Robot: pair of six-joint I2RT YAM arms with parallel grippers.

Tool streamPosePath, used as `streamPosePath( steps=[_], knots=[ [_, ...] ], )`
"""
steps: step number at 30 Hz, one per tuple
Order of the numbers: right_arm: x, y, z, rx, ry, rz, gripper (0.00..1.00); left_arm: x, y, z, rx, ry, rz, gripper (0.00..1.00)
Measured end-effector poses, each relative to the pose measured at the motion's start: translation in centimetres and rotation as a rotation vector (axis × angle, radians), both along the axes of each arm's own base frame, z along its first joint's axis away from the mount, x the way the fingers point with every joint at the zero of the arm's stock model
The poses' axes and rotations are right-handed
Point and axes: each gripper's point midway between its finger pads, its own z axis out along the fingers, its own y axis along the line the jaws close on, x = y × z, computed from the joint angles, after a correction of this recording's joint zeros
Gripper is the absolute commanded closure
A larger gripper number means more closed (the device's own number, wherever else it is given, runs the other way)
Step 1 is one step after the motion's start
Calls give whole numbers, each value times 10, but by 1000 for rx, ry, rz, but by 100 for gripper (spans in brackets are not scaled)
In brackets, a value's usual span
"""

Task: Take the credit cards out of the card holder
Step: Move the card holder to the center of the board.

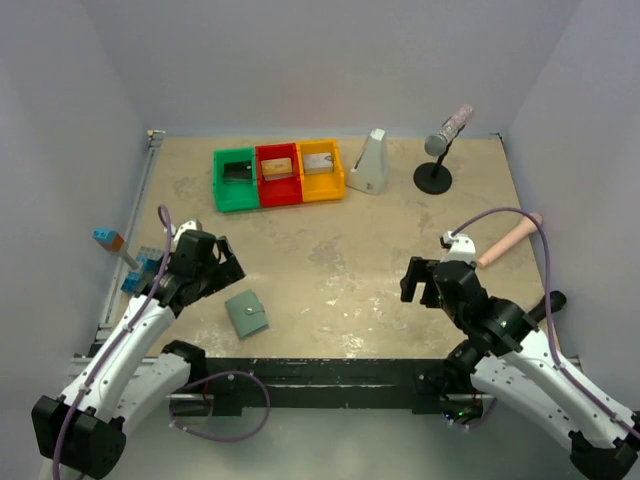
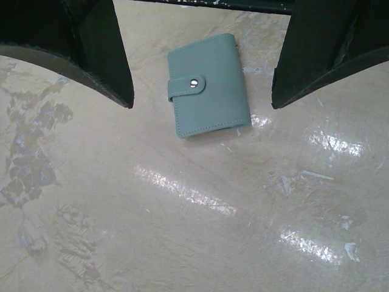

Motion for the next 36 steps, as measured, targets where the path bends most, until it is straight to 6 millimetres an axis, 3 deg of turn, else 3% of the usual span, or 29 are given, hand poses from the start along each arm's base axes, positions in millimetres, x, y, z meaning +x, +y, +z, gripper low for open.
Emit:
streamPosePath(
  steps=[22,36],
  knots=[
    [-7,21,-2,43,38,113,1,-11,-7,-12,-60,-28,-33,2],
    [-8,23,2,60,10,137,1,-12,-9,-7,-82,-49,-36,0]
  ],
)
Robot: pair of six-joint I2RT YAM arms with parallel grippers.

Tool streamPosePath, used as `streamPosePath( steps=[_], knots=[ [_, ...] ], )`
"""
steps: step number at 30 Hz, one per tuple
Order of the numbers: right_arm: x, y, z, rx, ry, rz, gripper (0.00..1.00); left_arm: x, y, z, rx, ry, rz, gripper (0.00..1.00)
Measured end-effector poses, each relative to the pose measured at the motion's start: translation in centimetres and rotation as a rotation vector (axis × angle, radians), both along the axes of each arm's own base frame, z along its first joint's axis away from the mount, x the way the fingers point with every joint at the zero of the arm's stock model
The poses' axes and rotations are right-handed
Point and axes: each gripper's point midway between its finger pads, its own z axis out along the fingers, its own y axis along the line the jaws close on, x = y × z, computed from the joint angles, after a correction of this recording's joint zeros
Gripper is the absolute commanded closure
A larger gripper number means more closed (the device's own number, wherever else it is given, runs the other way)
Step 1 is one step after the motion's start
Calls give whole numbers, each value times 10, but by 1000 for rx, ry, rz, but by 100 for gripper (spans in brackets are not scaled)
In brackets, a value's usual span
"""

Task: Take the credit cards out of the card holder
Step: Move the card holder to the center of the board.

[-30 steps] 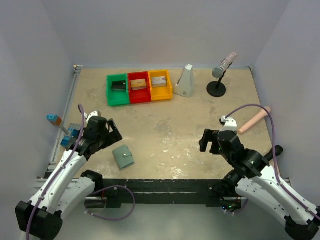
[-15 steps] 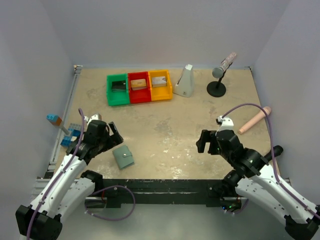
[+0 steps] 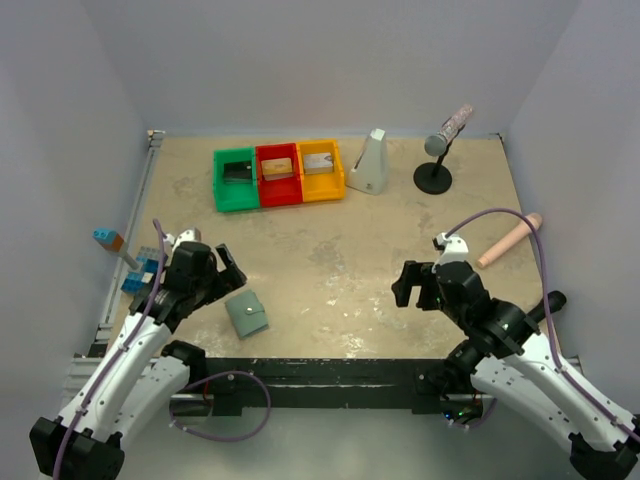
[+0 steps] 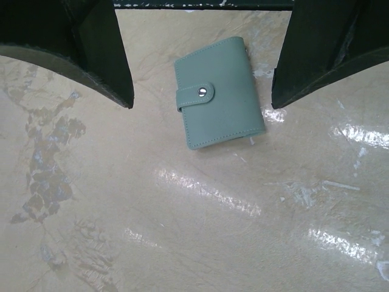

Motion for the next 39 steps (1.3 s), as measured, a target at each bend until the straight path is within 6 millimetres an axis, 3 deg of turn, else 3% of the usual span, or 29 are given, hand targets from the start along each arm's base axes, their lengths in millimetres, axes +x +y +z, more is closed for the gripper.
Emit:
streamPosePath(
  steps=[6,14,21,29,39],
  knots=[
    [-2,6,0,14,7,31,1,-7,2,-8,-18,53,61,1],
    [-4,14,2,45,12,61,2,-32,7,-61,-39,209,165,13],
    [-7,19,1,70,21,80,4,-32,1,-84,-61,250,177,24],
    [-10,26,-11,86,56,107,6,-23,-5,-86,-89,222,164,53],
    [-8,40,-13,115,80,143,8,-17,-18,-88,-151,196,123,65]
  ],
)
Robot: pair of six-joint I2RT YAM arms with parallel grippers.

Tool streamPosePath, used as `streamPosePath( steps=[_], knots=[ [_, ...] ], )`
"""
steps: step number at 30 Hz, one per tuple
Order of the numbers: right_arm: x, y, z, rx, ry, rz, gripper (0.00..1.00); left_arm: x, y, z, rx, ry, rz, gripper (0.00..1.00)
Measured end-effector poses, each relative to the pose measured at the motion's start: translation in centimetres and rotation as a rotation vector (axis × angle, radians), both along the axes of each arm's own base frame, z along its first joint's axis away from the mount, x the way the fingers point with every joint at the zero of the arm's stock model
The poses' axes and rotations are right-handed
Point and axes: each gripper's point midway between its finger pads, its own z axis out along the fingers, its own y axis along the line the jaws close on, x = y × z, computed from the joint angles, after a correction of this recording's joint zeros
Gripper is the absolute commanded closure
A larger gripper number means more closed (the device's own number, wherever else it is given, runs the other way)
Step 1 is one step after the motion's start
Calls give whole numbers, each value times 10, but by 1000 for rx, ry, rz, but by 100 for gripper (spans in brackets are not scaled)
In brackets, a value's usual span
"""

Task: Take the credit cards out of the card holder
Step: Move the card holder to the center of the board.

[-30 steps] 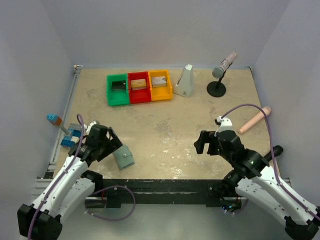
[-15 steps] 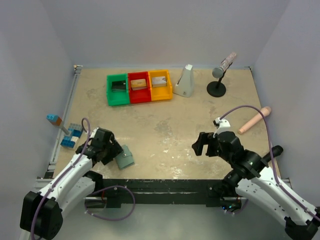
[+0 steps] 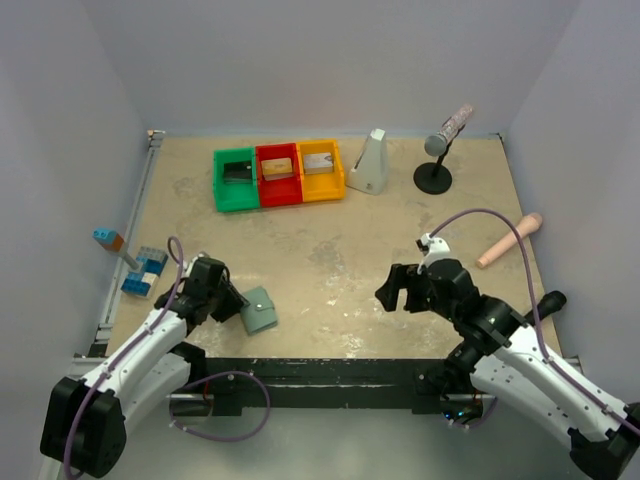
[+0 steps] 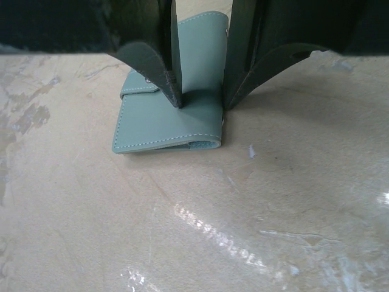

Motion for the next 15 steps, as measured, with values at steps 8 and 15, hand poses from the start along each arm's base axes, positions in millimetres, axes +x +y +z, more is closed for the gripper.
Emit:
streamPosePath(
  steps=[8,15],
  knots=[
    [0,24,-10,39,67,63,10,5,-23,1,-83,-43,-70,66],
    [-6,53,-33,50,190,136,12,3,-52,1,-115,-46,-159,66]
  ],
)
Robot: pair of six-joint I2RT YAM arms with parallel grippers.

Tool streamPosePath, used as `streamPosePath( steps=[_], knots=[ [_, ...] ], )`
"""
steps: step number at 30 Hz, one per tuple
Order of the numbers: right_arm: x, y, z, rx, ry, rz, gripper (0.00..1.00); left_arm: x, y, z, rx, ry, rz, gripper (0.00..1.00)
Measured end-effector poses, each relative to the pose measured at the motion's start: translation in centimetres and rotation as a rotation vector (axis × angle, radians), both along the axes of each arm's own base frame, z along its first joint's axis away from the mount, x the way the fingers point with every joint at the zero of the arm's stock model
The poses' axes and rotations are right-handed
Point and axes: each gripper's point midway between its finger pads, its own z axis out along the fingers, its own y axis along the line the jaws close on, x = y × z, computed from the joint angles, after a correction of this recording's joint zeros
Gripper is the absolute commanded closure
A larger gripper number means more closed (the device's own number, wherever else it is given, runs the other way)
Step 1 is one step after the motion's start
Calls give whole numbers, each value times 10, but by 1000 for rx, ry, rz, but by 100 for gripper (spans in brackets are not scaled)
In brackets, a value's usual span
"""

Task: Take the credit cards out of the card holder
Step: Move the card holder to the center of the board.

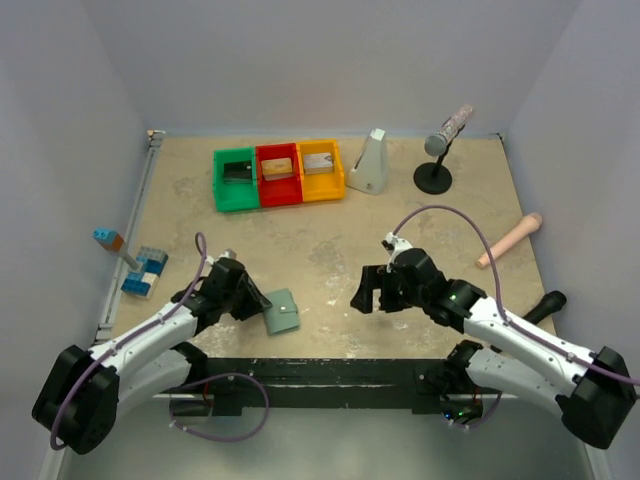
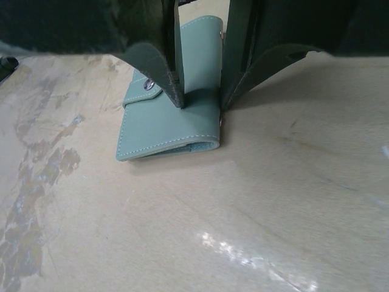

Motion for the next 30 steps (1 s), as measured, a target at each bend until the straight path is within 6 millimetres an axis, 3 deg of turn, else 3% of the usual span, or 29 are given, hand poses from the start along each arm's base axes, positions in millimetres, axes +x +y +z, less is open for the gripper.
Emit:
streamPosePath(
  steps=[9,16,20,24,30],
  knots=[
    [-3,39,-15,43,107,40,16,3,-31,0,-10,-9,-66,66],
    [-9,74,-24,50,172,79,17,4,-44,4,-40,-25,-73,52],
    [-11,85,-25,59,191,89,18,4,-36,14,-30,-63,-48,49],
    [-8,95,-28,64,211,86,20,5,-25,29,-19,-120,-13,54],
    [-7,110,-39,60,261,94,23,-7,-5,12,78,-57,2,60]
  ],
)
